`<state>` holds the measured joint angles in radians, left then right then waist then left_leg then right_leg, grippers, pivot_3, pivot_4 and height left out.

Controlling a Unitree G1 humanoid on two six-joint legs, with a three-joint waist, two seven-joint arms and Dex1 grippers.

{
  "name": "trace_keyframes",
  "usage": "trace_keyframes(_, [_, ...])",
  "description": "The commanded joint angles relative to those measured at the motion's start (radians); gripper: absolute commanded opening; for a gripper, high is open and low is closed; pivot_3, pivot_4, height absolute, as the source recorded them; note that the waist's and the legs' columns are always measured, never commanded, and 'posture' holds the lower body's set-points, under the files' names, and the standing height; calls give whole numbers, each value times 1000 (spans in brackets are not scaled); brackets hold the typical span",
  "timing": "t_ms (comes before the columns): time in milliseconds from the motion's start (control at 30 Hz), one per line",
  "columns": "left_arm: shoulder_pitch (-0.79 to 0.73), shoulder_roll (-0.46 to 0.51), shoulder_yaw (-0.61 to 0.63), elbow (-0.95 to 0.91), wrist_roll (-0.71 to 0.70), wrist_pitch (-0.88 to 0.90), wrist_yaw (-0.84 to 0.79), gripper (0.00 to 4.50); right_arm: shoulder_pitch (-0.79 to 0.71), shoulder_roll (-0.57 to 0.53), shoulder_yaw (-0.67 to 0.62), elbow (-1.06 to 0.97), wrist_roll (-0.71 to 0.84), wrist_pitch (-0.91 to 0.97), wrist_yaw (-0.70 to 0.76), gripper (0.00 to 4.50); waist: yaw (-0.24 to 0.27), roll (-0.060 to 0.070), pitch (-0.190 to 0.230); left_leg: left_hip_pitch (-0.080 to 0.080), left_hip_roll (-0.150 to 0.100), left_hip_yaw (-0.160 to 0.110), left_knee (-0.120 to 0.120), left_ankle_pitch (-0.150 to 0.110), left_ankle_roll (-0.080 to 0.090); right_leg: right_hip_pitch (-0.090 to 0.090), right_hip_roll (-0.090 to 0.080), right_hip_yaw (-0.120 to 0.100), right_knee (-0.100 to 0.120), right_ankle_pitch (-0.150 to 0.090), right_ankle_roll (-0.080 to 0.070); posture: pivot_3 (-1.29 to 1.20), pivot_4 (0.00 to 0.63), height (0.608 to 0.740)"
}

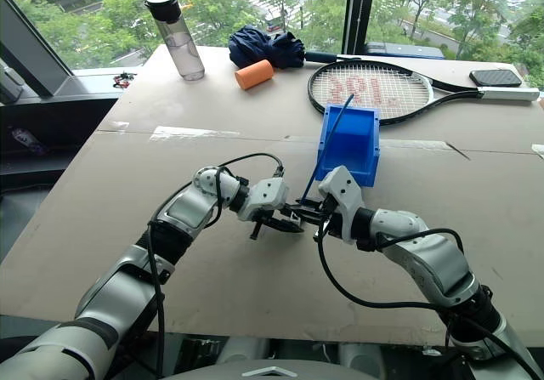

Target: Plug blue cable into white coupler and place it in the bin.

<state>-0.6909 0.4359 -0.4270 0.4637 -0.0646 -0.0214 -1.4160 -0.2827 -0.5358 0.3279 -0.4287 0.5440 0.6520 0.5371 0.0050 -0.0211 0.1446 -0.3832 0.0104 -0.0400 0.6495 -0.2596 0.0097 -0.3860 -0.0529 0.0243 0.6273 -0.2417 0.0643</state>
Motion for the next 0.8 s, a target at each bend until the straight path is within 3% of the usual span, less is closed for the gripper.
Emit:
trace_keyframes(33, [-6,-20,-5,-8,0,10,-18,605,2,-17,31,7,-49,11,43,0,0,0,-1,0,0,0,0,0,0,0,0,0,0,0,0,0,150,740])
trace_keyframes(800, [27,-28,-5,-91,0,60,-23,605,-61,-21,120,72,-210,40,208,0,-1,0,-1,2,0,-1,0,0,0,2,0,-1,0,0,0,0,150,740])
